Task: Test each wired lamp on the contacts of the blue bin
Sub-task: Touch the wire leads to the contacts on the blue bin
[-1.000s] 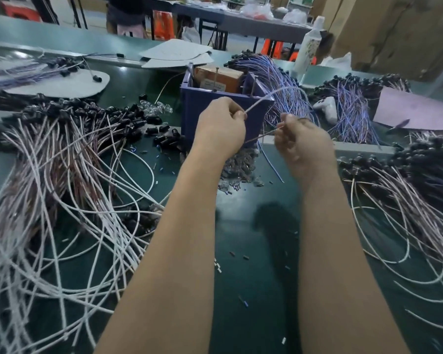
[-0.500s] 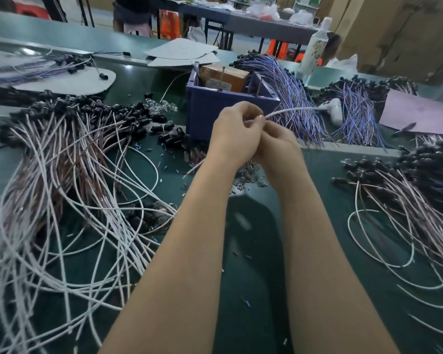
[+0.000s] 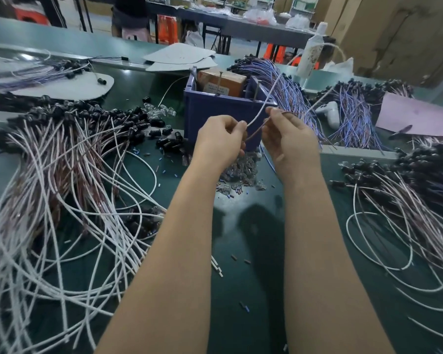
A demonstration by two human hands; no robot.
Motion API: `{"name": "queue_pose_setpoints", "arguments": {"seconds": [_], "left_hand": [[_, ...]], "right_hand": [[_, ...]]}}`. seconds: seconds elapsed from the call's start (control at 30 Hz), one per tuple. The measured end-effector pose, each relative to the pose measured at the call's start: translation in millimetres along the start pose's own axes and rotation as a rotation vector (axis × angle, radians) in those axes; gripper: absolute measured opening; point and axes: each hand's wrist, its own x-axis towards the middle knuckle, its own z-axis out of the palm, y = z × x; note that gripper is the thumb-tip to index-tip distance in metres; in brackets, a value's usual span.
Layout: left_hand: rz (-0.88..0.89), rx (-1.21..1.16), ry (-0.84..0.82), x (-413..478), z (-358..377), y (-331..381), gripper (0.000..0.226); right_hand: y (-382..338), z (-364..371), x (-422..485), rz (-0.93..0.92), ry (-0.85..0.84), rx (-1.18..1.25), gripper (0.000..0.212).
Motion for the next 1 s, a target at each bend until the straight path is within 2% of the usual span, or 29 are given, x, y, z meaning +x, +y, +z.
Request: {"name": "queue_pose_setpoints", "arguments": {"seconds": [0.1, 0.23, 0.3, 0.4, 0.57, 0.67, 0.83, 1.0], "left_hand": [[0.034, 0.025, 0.009, 0.4, 1.9, -3.1, 0.025], [0.039, 0.01, 0.051, 2.4, 0.8, -6.0, 0.022], [0.057, -0.002, 0.077, 2.7, 1.1, -6.2, 0.023], [0.057, -0.05, 0.093, 2.9, 1.2, -5.6, 0.028], [0.035, -0.019, -0.009, 1.7, 2.0, -6.2, 0.025], [0.038, -0.042, -0.02, 1.2, 3.6, -5.1, 0.024], [0.054, -0.065, -0.023, 0.4, 2.8, -6.4, 0.023], [0.045, -0.08, -0.038, 0.6, 2.2, -5.7, 0.02]], "right_hand": [[1.4, 1.5, -0.7, 0.041, -0.114, -0.082, 0.008], [1.9, -4.7, 3.3, 0.09, -0.257, -0.241, 0.014], [3.1, -4.6, 4.7, 0.099, -0.24, -0.311, 0.016], [3.6, -4.8, 6.7, 0.064, -0.11, -0.306, 0.019], [0.8, -9.4, 10.1, 0.037, 0.099, 0.057, 0.014], [-0.4, -8.6, 9.0, 0.09, 0.038, 0.11, 0.009], [6.2, -4.9, 7.1, 0.129, -0.232, -0.277, 0.009], [7.2, -5.2, 10.4, 0.062, -0.167, -0.186, 0.016]]}}
